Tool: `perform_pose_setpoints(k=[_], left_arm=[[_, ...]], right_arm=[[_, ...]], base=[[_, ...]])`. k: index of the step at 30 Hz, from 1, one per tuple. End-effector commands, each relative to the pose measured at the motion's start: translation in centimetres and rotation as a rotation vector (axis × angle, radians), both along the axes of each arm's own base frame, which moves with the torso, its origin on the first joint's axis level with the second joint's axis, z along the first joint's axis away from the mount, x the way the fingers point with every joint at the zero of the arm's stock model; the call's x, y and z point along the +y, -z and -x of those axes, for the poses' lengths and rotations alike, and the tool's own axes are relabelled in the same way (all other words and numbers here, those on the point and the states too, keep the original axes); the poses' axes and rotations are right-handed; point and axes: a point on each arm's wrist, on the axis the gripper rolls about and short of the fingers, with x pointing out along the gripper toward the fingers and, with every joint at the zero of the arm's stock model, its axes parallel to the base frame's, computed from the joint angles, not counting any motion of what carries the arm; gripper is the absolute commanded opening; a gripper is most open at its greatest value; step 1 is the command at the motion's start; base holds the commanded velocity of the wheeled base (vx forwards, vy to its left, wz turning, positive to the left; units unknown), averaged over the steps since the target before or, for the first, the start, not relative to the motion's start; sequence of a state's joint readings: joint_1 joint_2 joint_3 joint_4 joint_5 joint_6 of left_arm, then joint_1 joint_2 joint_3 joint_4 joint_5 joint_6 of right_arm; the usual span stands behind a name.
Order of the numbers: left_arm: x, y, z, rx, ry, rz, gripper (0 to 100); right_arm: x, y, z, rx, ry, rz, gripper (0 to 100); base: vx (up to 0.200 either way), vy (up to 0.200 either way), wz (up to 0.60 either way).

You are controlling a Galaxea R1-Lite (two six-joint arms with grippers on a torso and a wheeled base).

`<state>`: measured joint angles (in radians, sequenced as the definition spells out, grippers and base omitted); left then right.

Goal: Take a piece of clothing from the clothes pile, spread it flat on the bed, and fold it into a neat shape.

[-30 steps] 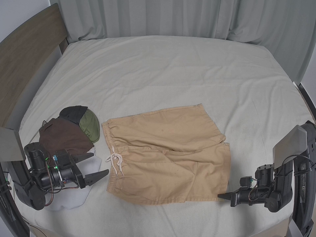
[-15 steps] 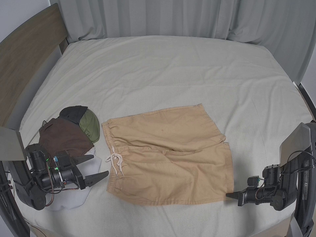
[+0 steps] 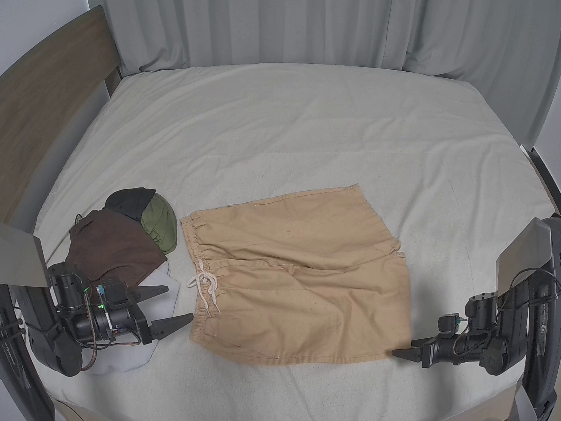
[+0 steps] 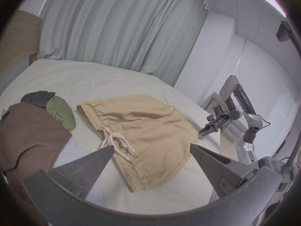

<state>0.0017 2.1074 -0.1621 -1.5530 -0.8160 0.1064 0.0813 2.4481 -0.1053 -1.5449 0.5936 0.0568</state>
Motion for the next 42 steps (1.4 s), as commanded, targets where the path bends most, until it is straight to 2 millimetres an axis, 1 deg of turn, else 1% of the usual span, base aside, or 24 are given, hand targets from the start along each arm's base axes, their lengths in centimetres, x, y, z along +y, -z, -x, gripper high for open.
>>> perform_pose_setpoints(k=[1,7,11,12,13,19,21,25,29,32,36,42], left_arm=[[0.0,0.6,0.5,0.041,0.01,0.006,100],[0.9,2.6,1.2,0.141,0.011,0.025,100],[1.0,4.1,1.0,0.2,0.017,0.035,100],[1.0,4.1,1.0,0.2,0.017,0.035,100],[1.0,4.8,0.9,0.226,0.013,0.036,100],[0.8,5.8,1.0,0.277,0.012,0.041,100],[0.8,6.6,0.9,0.304,0.009,0.04,100],[0.8,7.5,0.5,0.348,-0.014,0.056,100],[0.8,7.7,0.1,0.393,-0.046,0.095,100],[0.3,7.6,-0.4,0.448,-0.084,0.146,100],[-0.2,7.6,-1.0,0.477,-0.145,0.158,100],[-0.9,7.8,-1.2,0.506,-0.156,0.172,100]], right_arm=[[0.0,-0.1,0.0,-0.003,-0.003,-0.001,100],[0.1,-0.1,0.0,-0.005,-0.004,-0.001,100],[0.1,-0.1,0.1,-0.002,-0.007,-0.001,100],[0.1,-0.1,0.1,-0.002,-0.007,-0.001,100],[0.1,-0.1,0.0,-0.003,-0.007,-0.001,100],[0.1,-0.1,0.0,-0.003,-0.007,-0.001,100],[0.1,-0.1,0.0,-0.003,-0.007,-0.001,100],[0.1,-0.1,0.0,-0.003,-0.006,-0.001,100],[0.1,-0.1,0.0,-0.005,-0.006,-0.001,100],[0.1,-0.1,-0.1,-0.006,-0.004,-0.002,100],[0.0,0.0,-0.1,-0.006,-0.003,-0.002,100],[0.0,0.0,-0.1,-0.006,-0.003,-0.002,100]], base=[[0.0,0.0,0.0],[0.0,0.0,0.0],[0.0,0.0,0.0],[0.0,0.0,0.0],[0.0,0.0,0.0],[0.0,0.0,0.0],[0.0,0.0,0.0],[0.0,0.0,0.0],[0.0,0.0,0.0],[0.0,0.0,0.0],[0.0,0.0,0.0],[0.0,0.0,0.0]])
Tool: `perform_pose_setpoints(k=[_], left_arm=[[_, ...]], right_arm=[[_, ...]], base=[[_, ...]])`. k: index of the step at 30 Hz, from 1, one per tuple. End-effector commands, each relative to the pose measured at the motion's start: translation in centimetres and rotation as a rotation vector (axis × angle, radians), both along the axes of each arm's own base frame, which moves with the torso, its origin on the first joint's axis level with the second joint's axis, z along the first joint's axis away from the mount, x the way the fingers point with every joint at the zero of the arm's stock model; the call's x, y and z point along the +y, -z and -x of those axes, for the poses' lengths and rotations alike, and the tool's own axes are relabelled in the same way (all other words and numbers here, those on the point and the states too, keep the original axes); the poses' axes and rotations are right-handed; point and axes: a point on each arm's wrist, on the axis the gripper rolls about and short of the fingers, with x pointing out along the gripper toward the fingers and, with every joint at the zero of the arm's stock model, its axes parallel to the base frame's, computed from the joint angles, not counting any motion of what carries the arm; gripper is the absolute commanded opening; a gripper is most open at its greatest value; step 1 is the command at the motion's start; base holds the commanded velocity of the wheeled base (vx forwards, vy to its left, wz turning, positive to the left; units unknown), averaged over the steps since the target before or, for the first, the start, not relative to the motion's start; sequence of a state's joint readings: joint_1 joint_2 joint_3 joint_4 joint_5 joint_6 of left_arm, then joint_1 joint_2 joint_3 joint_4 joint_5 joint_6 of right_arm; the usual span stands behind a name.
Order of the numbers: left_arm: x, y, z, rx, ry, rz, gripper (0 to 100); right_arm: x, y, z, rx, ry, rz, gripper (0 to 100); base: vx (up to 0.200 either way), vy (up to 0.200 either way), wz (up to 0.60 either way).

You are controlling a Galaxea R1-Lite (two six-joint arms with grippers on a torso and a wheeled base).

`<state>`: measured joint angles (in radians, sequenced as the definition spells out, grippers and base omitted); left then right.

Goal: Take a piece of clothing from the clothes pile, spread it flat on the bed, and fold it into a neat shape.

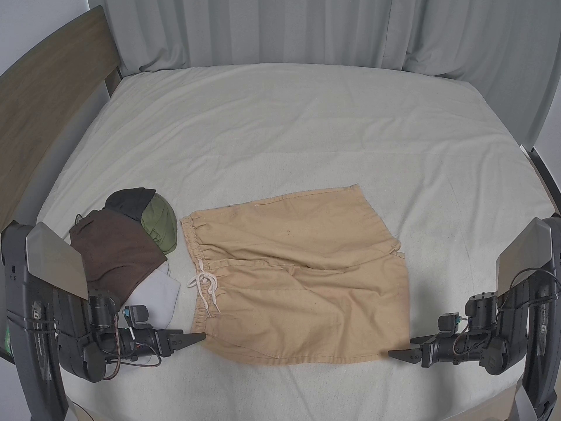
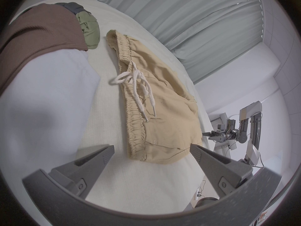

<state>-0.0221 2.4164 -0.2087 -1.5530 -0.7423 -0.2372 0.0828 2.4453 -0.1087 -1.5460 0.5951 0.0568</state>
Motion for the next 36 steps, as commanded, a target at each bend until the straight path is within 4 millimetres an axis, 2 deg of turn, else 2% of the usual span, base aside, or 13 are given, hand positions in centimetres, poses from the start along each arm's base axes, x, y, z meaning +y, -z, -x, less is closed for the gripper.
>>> perform_pose_setpoints(k=[1,13,33,34,36], left_arm=[[-0.4,0.3,-0.4,0.001,0.003,0.0,100],[-1.9,1.1,-0.9,0.039,-0.033,-0.014,100],[-2.7,1.7,-1.1,0.055,-0.039,-0.025,100],[-2.7,1.7,-1.1,0.055,-0.039,-0.025,0],[-2.7,1.8,-1.2,0.052,-0.039,-0.025,0]], right_arm=[[0.0,0.0,0.0,0.001,0.0,0.0,100],[-0.1,0.0,0.0,-0.001,0.003,0.0,100],[-0.1,0.0,-0.1,-0.003,0.004,0.001,100],[-0.1,0.0,-0.1,-0.002,0.004,0.0,100],[-0.1,0.0,-0.1,-0.002,0.004,0.0,100]], base=[[0.0,0.0,0.0],[0.0,0.0,0.0],[0.0,0.0,0.0],[0.0,0.0,0.0],[0.0,0.0,0.0]])
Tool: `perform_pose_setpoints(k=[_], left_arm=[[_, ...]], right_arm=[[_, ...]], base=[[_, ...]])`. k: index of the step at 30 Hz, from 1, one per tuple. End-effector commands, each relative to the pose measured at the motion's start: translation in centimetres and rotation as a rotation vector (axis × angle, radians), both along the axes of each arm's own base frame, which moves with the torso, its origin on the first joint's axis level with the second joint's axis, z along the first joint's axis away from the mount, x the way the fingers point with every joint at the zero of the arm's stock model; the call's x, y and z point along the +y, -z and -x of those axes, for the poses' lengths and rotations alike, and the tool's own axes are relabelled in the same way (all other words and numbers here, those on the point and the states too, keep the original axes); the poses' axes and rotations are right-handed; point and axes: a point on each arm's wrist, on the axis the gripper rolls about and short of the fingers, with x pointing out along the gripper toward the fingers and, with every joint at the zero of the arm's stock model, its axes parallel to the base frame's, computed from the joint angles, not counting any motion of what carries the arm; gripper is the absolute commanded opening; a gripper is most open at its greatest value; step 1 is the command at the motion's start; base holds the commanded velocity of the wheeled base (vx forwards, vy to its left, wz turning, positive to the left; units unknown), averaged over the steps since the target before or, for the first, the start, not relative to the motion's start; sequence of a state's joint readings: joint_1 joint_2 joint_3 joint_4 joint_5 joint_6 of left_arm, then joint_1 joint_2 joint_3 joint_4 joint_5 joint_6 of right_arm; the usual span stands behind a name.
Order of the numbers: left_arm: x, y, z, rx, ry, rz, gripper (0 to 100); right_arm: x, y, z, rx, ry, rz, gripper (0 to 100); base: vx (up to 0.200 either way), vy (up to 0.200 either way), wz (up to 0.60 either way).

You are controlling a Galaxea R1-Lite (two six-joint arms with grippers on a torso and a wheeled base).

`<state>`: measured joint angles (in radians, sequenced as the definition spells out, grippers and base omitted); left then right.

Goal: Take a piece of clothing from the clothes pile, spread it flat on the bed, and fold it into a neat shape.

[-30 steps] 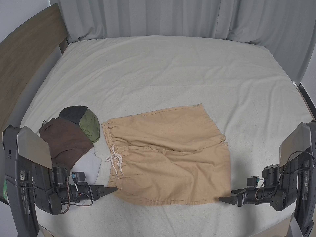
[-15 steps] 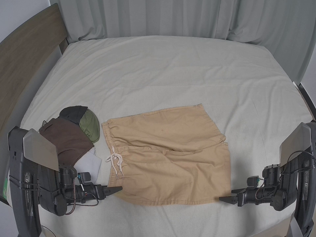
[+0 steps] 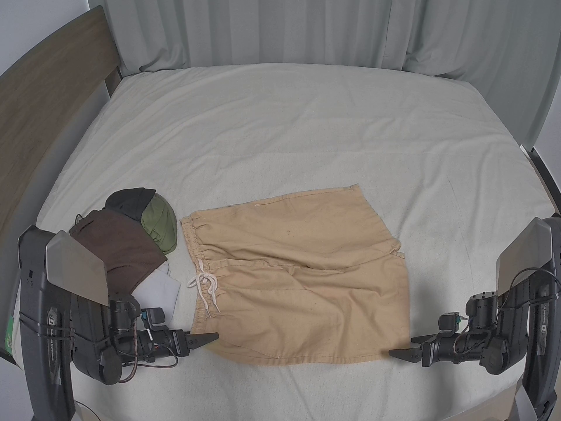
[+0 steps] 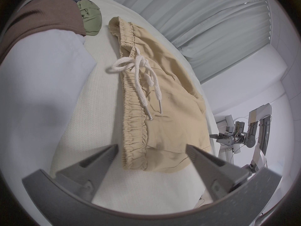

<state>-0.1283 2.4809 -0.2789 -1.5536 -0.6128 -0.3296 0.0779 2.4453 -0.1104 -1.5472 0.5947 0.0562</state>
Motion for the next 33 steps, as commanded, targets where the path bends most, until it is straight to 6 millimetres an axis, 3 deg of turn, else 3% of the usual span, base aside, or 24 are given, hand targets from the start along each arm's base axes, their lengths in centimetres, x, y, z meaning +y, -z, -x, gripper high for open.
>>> perform_pose_setpoints(k=[1,23,33], left_arm=[[0.0,0.2,-0.1,0.002,-0.002,-0.001,0],[0.0,0.2,-0.1,-0.003,0.004,-0.005,0],[-0.1,0.2,-0.1,-0.003,0.005,-0.005,0]], right_arm=[[0.0,0.0,0.0,0.0,-0.001,0.0,100],[0.2,0.3,0.5,0.012,-0.034,0.015,100],[0.3,1.5,0.3,0.045,-0.061,-0.023,100]], base=[[0.0,0.0,0.0],[0.0,0.0,0.0],[0.0,0.0,0.0]])
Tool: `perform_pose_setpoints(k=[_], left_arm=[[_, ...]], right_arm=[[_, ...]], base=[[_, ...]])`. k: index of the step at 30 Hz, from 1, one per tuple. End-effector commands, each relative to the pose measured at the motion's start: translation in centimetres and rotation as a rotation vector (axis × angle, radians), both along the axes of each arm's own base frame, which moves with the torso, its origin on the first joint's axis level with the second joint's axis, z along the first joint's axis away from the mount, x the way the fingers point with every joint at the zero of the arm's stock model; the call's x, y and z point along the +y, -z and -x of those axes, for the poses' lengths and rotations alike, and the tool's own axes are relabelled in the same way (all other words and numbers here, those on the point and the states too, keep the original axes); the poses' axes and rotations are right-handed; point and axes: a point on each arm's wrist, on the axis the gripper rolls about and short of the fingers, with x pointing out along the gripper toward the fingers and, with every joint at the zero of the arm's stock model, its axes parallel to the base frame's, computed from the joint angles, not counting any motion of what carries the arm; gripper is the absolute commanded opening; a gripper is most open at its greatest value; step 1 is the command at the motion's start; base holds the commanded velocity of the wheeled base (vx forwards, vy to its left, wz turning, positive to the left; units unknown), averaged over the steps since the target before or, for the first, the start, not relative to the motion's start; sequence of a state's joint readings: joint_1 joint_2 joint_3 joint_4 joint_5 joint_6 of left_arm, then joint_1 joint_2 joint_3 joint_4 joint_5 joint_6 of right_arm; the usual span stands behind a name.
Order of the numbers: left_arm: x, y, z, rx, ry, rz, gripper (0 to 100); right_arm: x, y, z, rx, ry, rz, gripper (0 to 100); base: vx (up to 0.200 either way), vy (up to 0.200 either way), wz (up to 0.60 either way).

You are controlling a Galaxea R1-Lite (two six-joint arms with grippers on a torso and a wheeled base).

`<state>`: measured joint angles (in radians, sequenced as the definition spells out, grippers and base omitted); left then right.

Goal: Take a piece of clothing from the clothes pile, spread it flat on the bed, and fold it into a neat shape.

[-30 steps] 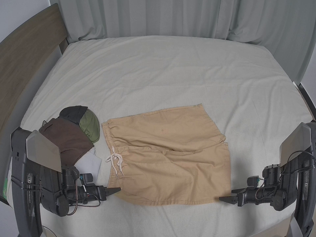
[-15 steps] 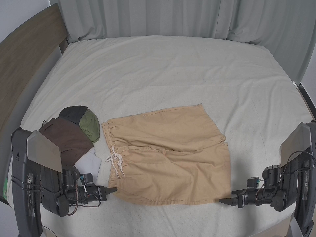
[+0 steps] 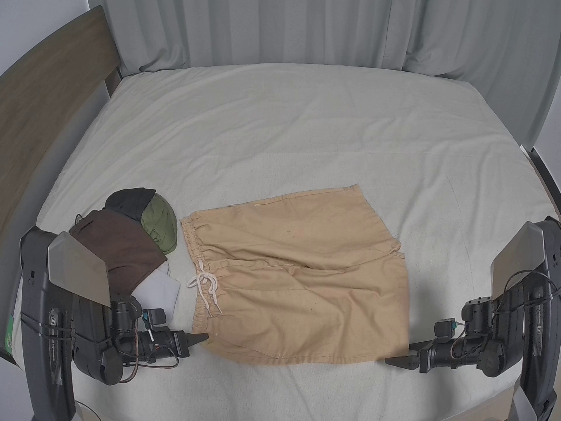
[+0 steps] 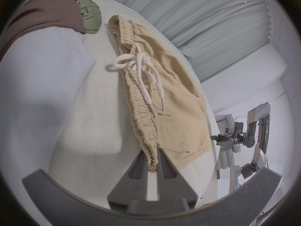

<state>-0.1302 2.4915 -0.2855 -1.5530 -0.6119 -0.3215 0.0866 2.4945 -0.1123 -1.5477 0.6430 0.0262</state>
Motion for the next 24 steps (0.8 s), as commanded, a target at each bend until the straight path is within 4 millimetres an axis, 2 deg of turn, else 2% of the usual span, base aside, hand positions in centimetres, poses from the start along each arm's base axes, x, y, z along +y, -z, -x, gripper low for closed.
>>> perform_pose_setpoints(k=[1,5,6,24], left_arm=[[-0.01,-0.03,-0.01,-0.002,0.0,0.001,0],[-0.01,-0.03,-0.01,-0.002,0.0,0.001,0],[-0.01,-0.03,-0.01,-0.002,0.0,0.001,0],[0.08,0.19,0.36,0.004,0.009,-0.014,0]], right_arm=[[-0.02,0.43,-0.12,0.013,-0.002,-0.009,100],[-0.1,0.42,-0.36,0.004,-0.002,-0.016,100],[-0.09,0.42,-0.4,0.002,-0.005,-0.02,0],[-0.35,0.05,-0.57,-0.015,0.001,-0.026,0]], base=[[0.0,0.0,0.0],[0.0,0.0,0.0],[0.0,0.0,0.0],[0.0,0.0,0.0]])
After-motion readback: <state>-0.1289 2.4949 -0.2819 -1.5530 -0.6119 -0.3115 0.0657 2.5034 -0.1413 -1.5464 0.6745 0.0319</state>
